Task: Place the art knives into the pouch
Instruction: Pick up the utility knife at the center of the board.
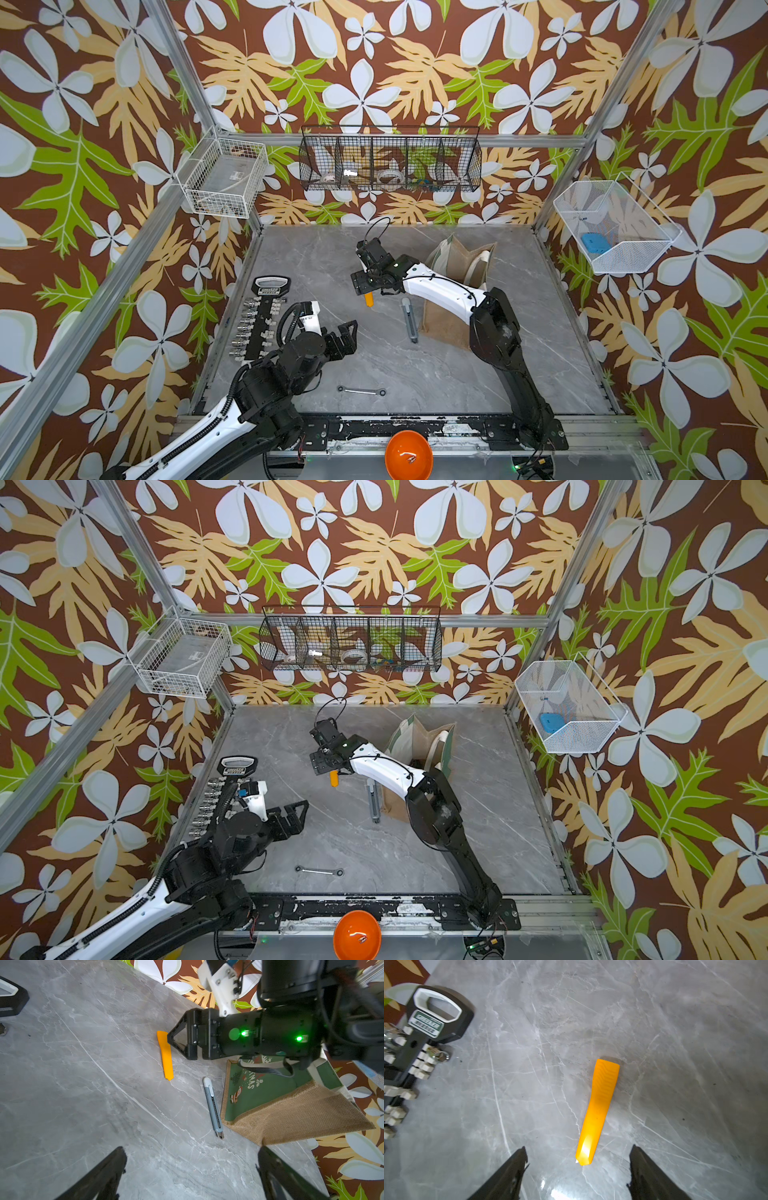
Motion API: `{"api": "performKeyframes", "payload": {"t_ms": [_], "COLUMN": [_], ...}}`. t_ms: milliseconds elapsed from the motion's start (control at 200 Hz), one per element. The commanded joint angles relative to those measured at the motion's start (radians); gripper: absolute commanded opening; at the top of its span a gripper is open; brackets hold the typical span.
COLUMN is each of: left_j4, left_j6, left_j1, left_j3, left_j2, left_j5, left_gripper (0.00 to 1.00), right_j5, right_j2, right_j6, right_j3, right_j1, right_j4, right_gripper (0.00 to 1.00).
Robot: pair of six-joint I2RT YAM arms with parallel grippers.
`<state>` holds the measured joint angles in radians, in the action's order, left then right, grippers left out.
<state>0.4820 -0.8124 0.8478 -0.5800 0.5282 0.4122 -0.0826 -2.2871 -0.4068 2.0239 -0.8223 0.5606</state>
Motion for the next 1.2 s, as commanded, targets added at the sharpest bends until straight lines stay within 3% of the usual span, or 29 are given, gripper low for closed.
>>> {"api": "performKeyframes", "payload": {"t_ms": [0,305,621,1191], "left_j4": [0.004,-0.02,-0.025,0.0], "left_j6": [-0.002,0.005,0.028,0.051], "left_j1": [-0.001,-0.001,-0.001,-0.001], "left_j3": [-0.01,-0.015,-0.025,-0.04], "left_j2": [0.012,0.066,0.102,0.121], "left_j5": [-0.006,-0.038,-0.023,0.008], "left_gripper": [1.0,1.0,1.0,1.0], "right_j5": [-0.053,-0.096,0.013,-0.12], "right_j2": [-0.047,-0.173,-0.257,-0.347], "right_j6": [-0.007,-0.031,-0.024,-0.021], "right_j3": [0.035,0.134,0.185,0.253], "right_j1": [0.002,0.019,0.05,0.054], "right_j4": [-0.013,-0.014,-0.041,0.018], "right_gripper": [0.75,0.62,0.58,0.51]}}
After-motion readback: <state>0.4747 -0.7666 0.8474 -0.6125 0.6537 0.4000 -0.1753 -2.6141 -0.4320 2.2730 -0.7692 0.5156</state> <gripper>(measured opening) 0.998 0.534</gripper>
